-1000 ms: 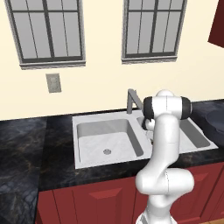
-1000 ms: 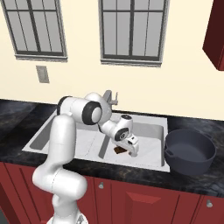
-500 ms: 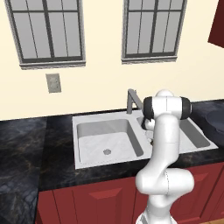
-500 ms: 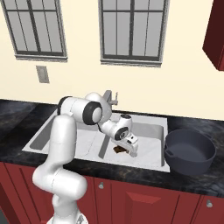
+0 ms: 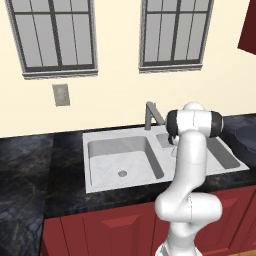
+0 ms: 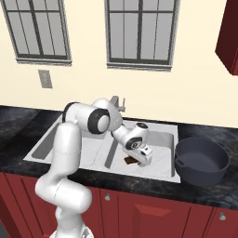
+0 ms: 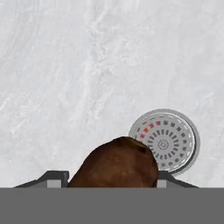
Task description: Dump the sweet potato from the pot into the sink. Then turn on the water and wash the sweet potato. Then turn off the water and put the sweet potato back in the pot.
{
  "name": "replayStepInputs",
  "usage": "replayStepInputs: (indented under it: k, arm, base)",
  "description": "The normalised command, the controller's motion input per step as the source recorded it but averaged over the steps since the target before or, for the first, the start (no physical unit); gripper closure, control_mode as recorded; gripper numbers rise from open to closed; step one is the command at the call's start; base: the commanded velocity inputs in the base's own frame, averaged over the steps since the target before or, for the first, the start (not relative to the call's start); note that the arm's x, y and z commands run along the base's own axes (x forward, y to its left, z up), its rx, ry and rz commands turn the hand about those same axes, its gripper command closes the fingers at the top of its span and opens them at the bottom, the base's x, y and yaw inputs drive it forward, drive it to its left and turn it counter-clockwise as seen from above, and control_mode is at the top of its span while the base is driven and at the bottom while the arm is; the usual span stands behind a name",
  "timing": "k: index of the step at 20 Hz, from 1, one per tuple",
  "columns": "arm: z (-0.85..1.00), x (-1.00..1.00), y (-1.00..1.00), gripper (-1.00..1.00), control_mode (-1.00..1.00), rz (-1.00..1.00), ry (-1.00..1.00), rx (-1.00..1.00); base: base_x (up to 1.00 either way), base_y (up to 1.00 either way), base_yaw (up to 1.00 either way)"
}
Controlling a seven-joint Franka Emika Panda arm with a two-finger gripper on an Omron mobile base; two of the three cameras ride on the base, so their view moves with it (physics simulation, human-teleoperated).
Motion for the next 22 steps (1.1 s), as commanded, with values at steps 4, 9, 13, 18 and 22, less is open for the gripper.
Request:
replayStepInputs:
  k: [4,9,13,18,22]
  arm:
    - [0.64,-0.39,-0.23,1.0,-1.0,-0.02,-0.08,0.08]
    - [0.82,-0.38,-0.04,1.0,-1.0,-0.18,-0.01,0.01]
    - [0.87,-0.28,0.0,1.0,-1.0,-0.3,-0.03,0.0]
    - [0.76,-0.15,-0.01,1.0,-1.0,-0.37,0.0,0.0]
    - [0.75,-0.07,-0.06,1.0,-1.0,-0.37,0.08,0.0]
  base:
    - [0.0,0.0,0.0]
    - [0.0,0.0,0.0]
    - [0.0,0.0,0.0]
    - [0.0,0.0,0.0]
    - [0.0,0.0,0.0]
